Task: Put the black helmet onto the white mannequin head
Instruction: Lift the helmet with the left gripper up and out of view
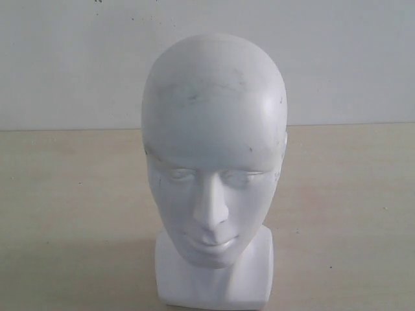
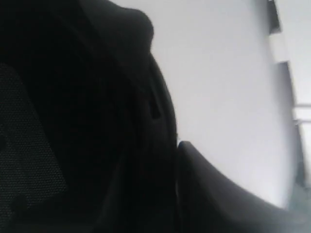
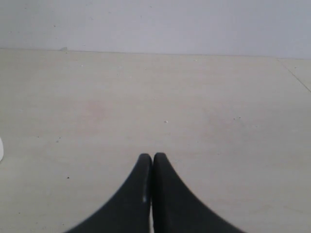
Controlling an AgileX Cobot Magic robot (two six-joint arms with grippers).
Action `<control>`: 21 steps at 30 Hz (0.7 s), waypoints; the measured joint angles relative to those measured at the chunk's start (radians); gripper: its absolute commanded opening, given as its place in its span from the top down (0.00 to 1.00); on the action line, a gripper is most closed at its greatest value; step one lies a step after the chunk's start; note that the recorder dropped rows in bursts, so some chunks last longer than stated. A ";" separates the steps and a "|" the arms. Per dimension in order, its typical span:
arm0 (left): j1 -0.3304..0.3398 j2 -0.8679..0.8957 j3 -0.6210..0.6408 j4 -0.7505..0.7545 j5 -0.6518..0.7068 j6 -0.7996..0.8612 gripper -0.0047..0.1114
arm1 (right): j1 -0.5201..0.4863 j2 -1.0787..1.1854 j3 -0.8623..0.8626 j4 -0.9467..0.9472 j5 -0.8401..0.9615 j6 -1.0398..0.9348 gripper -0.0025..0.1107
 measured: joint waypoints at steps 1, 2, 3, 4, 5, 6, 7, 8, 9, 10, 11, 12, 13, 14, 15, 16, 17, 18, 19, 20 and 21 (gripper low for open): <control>0.000 0.002 0.008 0.034 -0.028 -0.105 0.92 | 0.000 0.000 0.000 0.000 0.000 0.000 0.98; 0.000 0.006 0.013 0.062 -0.052 -0.203 0.92 | 0.000 0.000 0.000 0.000 0.000 0.000 0.98; 0.000 0.015 0.016 0.096 -0.086 -0.293 0.92 | 0.000 0.000 0.000 0.000 0.000 0.000 0.98; 0.000 0.026 0.017 0.128 -0.128 -0.377 0.92 | 0.000 0.000 0.000 0.000 0.000 0.000 0.98; 0.000 0.036 0.018 0.150 -0.177 -0.443 0.92 | 0.000 0.000 0.000 0.000 0.000 0.000 0.98; 0.000 0.050 0.018 0.171 -0.234 -0.524 0.92 | 0.000 0.000 0.000 0.000 0.000 0.000 0.98; 0.000 0.078 0.018 0.200 -0.351 -0.667 0.92 | 0.000 0.000 0.000 0.000 0.000 0.000 0.98; 0.000 0.096 0.018 0.209 -0.414 -0.739 0.92 | 0.000 0.000 0.000 0.000 0.000 0.000 0.98; 0.000 0.135 0.014 0.227 -0.501 -0.872 0.92 | 0.000 0.000 0.000 0.000 0.000 0.000 0.98; 0.000 0.155 0.012 0.241 -0.531 -0.941 0.92 | 0.000 0.000 0.000 0.000 0.000 0.000 0.98; 0.000 0.198 0.010 0.276 -0.558 -1.067 0.92 | 0.000 0.000 0.000 0.000 0.000 0.000 0.98; 0.000 0.217 0.007 0.292 -0.560 -1.106 0.92 | 0.000 0.000 0.000 0.000 0.000 0.000 0.98; 0.000 0.262 0.002 0.334 -0.553 -1.176 0.92 | 0.000 0.000 0.000 0.000 0.000 0.000 0.98; 0.000 0.279 -0.007 0.352 -0.546 -1.194 0.92 | 0.000 0.000 0.000 0.000 0.000 0.000 0.98; 0.000 0.317 -0.032 0.371 -0.519 -1.218 0.92 | 0.000 0.000 0.000 0.000 0.000 0.000 0.98; 0.000 0.339 -0.058 0.378 -0.500 -1.223 0.92 | 0.000 0.000 0.000 0.000 0.000 0.000 0.98; 0.000 0.346 -0.082 0.379 -0.498 -1.226 0.92 | 0.000 0.000 0.000 0.000 -0.002 0.000 0.98; 0.000 0.360 -0.124 0.386 -0.498 -1.226 0.92 | 0.000 0.000 0.000 0.000 -0.010 0.000 0.98; 0.000 0.365 -0.150 0.396 -0.500 -1.226 0.92 | 0.000 0.000 0.000 0.000 -0.022 0.000 0.98; 0.000 0.377 -0.197 0.420 -0.513 -1.229 0.92 | 0.000 0.000 0.000 0.000 -0.045 0.000 0.98; 0.000 0.388 -0.224 0.439 -0.526 -1.229 0.92 | 0.000 0.000 0.000 0.000 -0.061 0.000 0.98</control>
